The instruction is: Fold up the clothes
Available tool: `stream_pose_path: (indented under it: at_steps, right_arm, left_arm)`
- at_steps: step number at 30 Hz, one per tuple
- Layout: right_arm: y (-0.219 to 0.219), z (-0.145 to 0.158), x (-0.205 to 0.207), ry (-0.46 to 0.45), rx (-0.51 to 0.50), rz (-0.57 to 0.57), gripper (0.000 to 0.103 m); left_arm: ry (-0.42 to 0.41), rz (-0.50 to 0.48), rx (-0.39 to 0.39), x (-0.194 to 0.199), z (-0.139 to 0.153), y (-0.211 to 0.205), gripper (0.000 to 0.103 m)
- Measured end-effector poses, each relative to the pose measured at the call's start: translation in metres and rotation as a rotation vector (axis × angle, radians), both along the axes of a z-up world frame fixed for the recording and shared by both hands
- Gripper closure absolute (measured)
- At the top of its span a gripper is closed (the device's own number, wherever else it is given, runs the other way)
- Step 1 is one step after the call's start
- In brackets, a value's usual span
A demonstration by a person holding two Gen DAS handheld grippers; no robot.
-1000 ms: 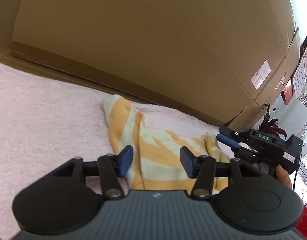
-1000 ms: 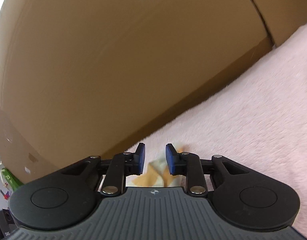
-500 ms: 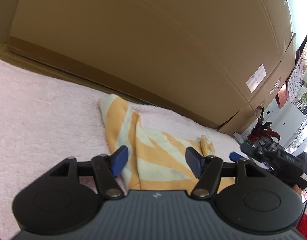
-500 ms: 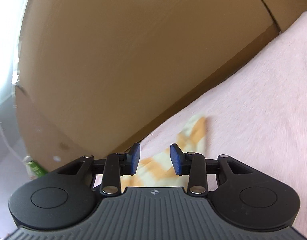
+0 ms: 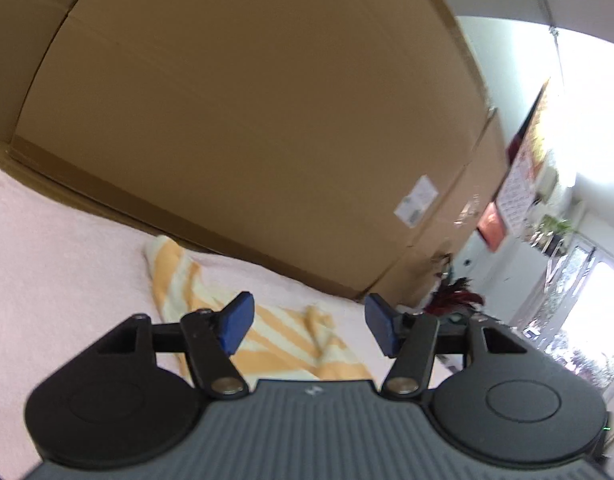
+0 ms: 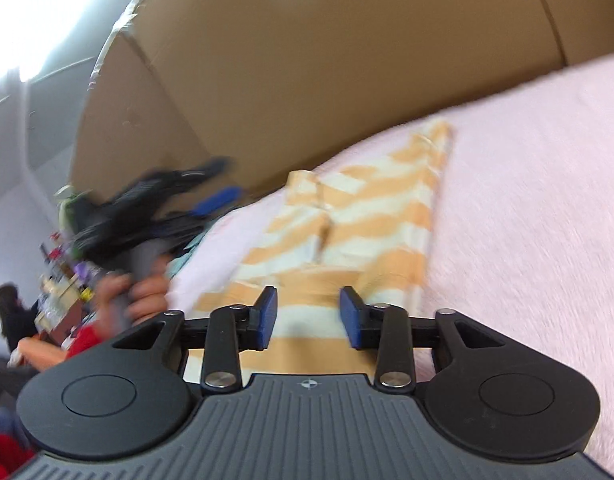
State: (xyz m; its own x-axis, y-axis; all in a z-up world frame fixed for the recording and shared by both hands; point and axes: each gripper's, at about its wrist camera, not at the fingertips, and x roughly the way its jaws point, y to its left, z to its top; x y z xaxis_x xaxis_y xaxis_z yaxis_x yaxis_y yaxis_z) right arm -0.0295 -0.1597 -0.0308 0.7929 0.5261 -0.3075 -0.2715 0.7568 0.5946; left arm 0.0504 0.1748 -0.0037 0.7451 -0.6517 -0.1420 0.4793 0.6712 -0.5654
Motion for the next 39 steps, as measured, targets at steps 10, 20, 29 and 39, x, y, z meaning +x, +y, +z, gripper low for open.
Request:
stream_pose_path:
  at_steps: [10,20,29,39]
  right_arm:
    - [-0.025,-0.019,-0.021,-0.013,0.143,-0.098,0.1]
    - [-0.024,0.004,-0.109,-0.14,-0.217,-0.124,0.071]
    - [0.005,-0.002,-0.124,-0.16,-0.475,-0.025,0.067]
    - [0.018,-0.01,-0.114,-0.218,-0.461,-0.049,0.063]
  left_arm:
    - [-0.001,-0.062,0.26,-0.097,-0.034,-0.023,0.032]
    - [0.02,0.03,0.255,-0.145,-0.034,0.008,0.029]
    - [-0.075,0.034,0.407,-0.169,-0.045,-0.011,0.026]
    - [-0.172,0.046,0.44,-0.165,-0.062,-0.026,0.029]
